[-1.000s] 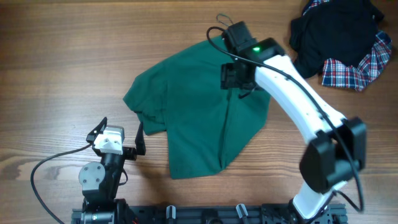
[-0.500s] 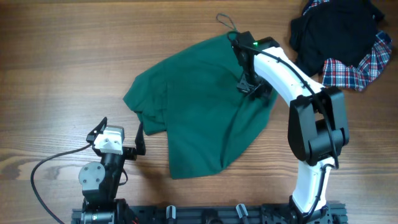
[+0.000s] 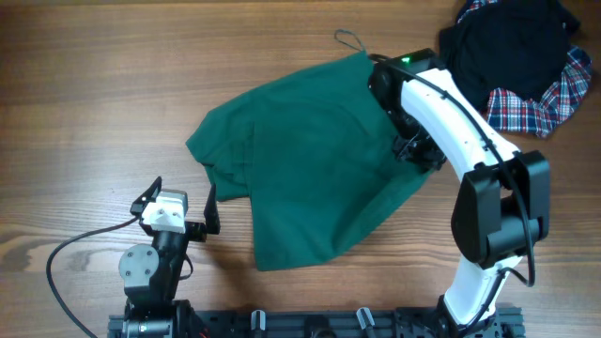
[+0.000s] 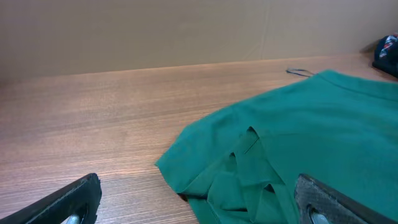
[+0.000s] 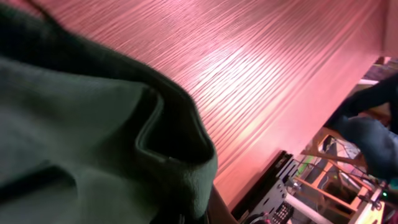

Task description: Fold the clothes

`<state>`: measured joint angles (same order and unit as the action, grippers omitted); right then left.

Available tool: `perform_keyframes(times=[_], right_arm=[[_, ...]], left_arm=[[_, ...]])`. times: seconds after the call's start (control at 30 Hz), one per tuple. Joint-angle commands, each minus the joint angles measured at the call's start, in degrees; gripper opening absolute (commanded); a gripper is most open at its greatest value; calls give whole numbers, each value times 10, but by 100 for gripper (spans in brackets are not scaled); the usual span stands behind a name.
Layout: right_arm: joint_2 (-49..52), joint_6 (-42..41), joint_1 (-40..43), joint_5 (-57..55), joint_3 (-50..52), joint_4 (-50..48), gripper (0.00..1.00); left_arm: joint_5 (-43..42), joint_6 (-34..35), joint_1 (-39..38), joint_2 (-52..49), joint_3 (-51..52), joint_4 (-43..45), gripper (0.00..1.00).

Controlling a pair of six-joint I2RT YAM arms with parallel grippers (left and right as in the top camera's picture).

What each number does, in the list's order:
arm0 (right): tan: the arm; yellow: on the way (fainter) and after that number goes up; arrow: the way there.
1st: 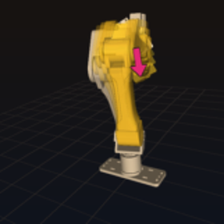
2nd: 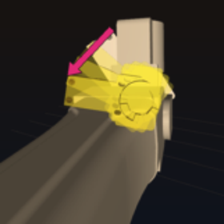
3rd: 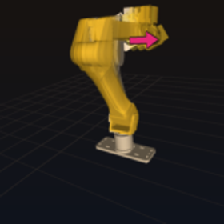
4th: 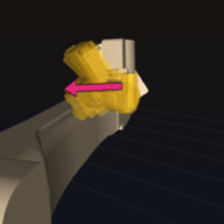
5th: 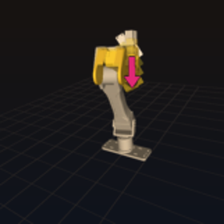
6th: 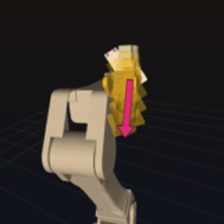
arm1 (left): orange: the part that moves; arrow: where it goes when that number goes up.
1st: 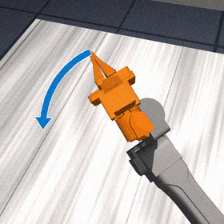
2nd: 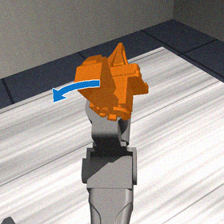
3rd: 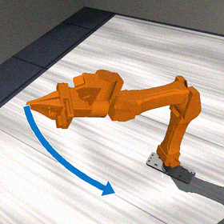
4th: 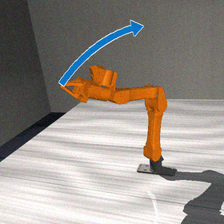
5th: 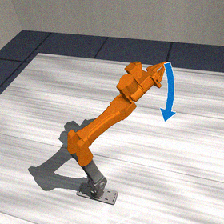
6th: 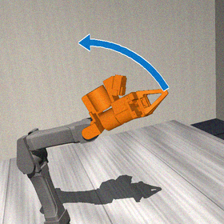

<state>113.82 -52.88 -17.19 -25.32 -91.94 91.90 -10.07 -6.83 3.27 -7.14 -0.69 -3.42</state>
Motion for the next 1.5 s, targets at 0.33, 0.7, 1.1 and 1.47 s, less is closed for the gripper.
perform_keyframes(times=[0.33, 0.7, 1.1, 1.47], right_arm=[[-174, 195, 89, 111, 44, -159, 100], [-305, 469, 89, 449, 71, -250, 4], [-305, 453, 89, 449, 71, -265, 4], [-305, 449, 89, 449, 71, -268, 4]], left_arm=[[3, -9, -4, 3, 3, -1, 100], [-59, 25, -4, 3, 3, 56, 100], [3, 83, -4, -426, -499, -254, 100], [-25, 86, -16, -703, -511, -187, 28]])
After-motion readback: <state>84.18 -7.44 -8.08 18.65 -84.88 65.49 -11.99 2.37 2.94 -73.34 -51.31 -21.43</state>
